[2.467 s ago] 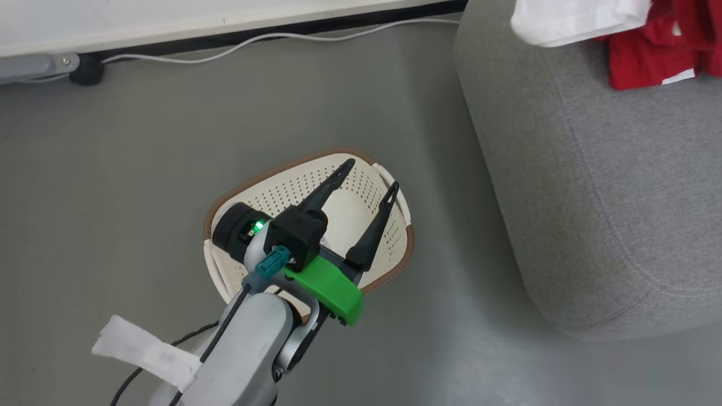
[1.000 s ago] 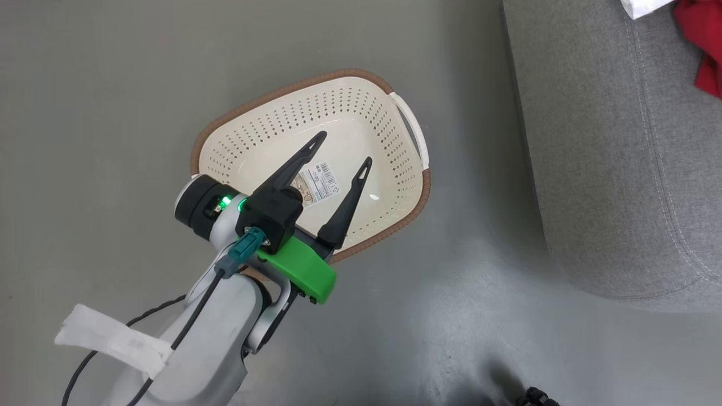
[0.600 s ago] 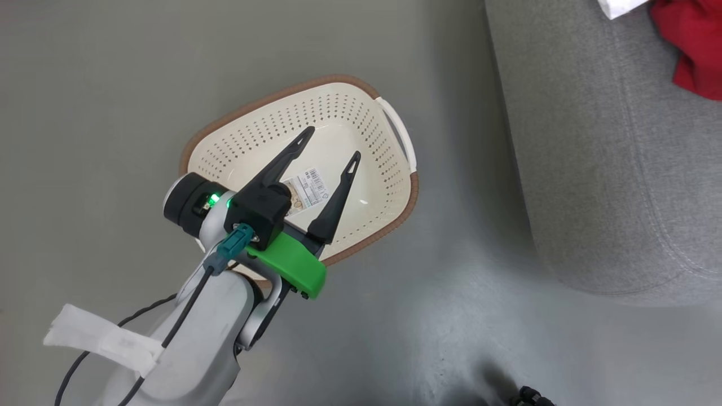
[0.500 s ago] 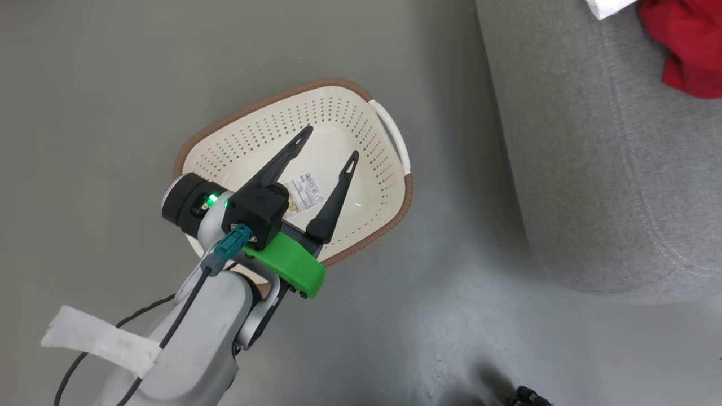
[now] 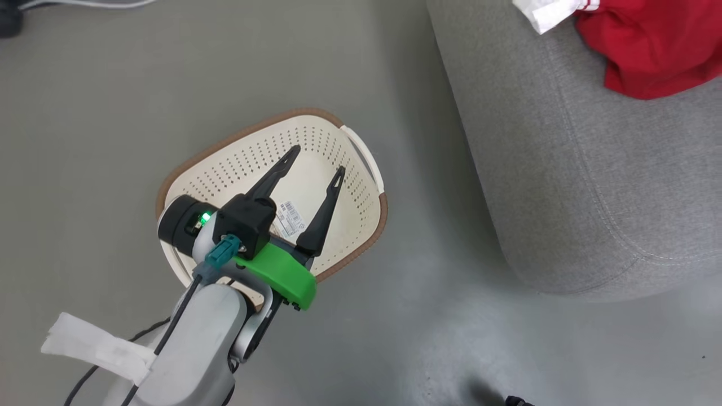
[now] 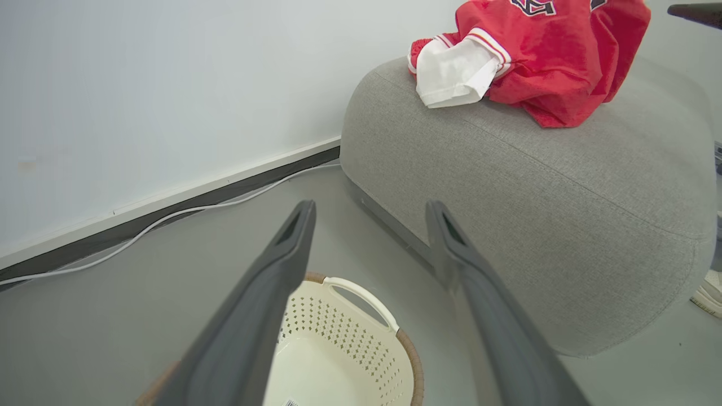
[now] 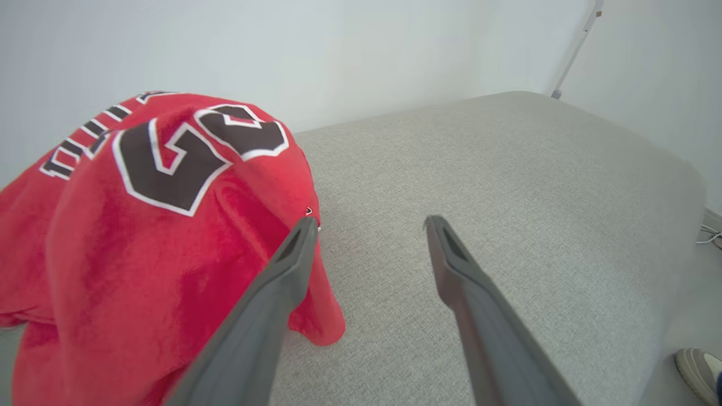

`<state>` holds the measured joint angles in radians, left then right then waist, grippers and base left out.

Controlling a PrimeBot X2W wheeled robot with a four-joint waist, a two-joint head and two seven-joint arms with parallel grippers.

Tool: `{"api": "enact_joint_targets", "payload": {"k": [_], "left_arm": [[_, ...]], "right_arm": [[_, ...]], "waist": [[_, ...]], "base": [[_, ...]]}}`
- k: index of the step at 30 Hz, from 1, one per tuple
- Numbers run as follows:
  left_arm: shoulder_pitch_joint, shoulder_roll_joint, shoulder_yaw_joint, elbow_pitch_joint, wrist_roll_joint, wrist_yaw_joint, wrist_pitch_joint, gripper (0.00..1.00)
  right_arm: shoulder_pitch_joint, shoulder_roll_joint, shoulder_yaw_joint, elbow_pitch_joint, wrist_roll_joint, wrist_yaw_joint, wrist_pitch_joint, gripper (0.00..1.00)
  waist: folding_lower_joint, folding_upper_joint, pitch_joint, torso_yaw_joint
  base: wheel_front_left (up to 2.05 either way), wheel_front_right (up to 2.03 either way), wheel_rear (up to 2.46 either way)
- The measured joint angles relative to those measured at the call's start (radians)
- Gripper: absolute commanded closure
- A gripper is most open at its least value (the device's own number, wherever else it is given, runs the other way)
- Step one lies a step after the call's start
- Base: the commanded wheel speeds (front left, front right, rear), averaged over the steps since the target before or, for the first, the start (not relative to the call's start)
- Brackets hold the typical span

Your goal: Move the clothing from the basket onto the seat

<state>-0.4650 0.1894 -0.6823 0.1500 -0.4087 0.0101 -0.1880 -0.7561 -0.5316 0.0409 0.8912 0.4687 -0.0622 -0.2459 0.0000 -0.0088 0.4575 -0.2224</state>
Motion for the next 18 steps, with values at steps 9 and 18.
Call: {"api": "enact_joint_targets", "payload": {"k": [9, 18], "left_arm": [[0.038, -0.031, 0.028, 0.052, -0.033, 0.004, -0.03, 0.0], [0.094, -0.044, 0.073, 0.104, -0.078, 0.026, -0.043, 0.0]], "right_arm": [[0.013, 0.035, 0.059, -0.061, -0.037, 0.039, -0.002, 0.0], [0.045, 0.127, 0.147, -0.117, -0.061, 0.101, -0.006, 0.0]], "waist": [[0.0, 0.0, -0.095, -0.003], [0.0, 0.0, -0.204, 0.034]], "base": [[0.0, 0.0, 0.0], [0.0, 0.0, 0.0]]}}
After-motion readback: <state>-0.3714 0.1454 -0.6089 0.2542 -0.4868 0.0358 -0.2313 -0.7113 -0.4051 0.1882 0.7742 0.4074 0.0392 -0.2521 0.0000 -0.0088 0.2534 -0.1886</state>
